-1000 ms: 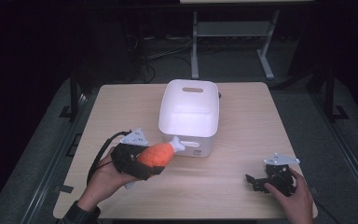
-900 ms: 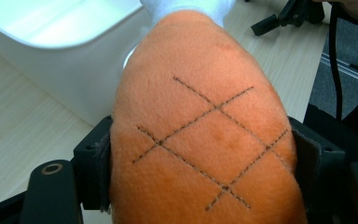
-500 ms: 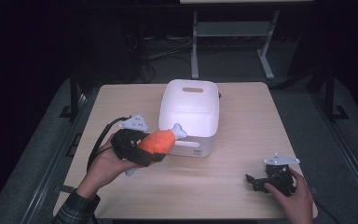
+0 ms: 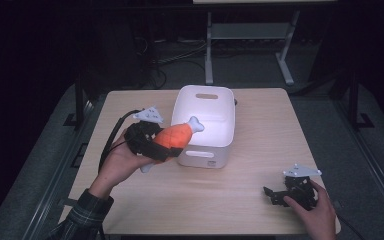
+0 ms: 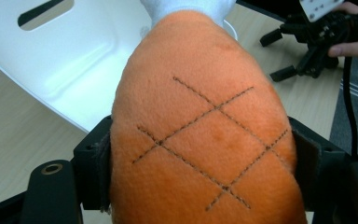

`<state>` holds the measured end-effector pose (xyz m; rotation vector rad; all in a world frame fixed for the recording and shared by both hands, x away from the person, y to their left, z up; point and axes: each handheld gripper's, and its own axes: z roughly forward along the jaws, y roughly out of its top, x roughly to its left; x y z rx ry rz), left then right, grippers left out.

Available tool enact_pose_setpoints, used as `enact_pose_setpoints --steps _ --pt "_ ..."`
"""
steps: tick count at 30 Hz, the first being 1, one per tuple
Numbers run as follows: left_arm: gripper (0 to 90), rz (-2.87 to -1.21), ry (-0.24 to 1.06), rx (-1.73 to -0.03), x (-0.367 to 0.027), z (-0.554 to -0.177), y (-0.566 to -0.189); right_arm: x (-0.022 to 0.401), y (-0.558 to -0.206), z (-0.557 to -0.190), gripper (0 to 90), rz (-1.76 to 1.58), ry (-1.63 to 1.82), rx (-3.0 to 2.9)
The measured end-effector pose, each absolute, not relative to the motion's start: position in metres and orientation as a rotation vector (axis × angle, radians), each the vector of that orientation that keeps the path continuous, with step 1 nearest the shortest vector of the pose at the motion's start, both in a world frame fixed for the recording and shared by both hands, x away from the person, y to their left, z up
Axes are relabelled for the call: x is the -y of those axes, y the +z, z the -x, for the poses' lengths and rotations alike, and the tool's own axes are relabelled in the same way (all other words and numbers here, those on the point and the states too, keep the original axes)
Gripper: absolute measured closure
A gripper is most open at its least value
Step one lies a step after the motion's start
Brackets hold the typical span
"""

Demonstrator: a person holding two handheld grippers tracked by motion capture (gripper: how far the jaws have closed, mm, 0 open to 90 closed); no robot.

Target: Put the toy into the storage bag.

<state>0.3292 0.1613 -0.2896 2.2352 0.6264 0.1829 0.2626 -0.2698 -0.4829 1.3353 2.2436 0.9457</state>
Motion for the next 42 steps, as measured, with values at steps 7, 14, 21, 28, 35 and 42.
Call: enact_pose_setpoints --steps 7,14,21,28,35,42 --pt "23.4 -2.224 0.204 -0.659 -0.152 -0.343 -0.286 0.270 -0.483 -0.263 1.9 -1.336 0.946 -2.243" --pt "23.4 -2.223 0.227 -0.693 -0.145 -0.356 -0.284 0.270 -0.483 -0.263 1.9 -1.335 0.946 -2.244" --pt "23.4 -2.212 0.245 -0.728 -0.141 -0.368 -0.284 0.270 -0.483 -0.263 1.8 -1.335 0.945 -2.244" --pt "23.4 -2.208 0.265 -0.762 -0.137 -0.381 -0.283 0.270 -0.483 -0.263 1.8 -1.335 0.946 -2.245" --pt "23.4 -2.201 0.287 -0.807 -0.128 -0.395 -0.282 0.270 -0.483 -0.263 1.9 -1.337 0.947 -2.244" --pt "23.3 -2.213 0.306 -0.860 -0.117 -0.410 -0.286 0.270 -0.483 -0.263 1.9 -1.336 0.948 -2.244"
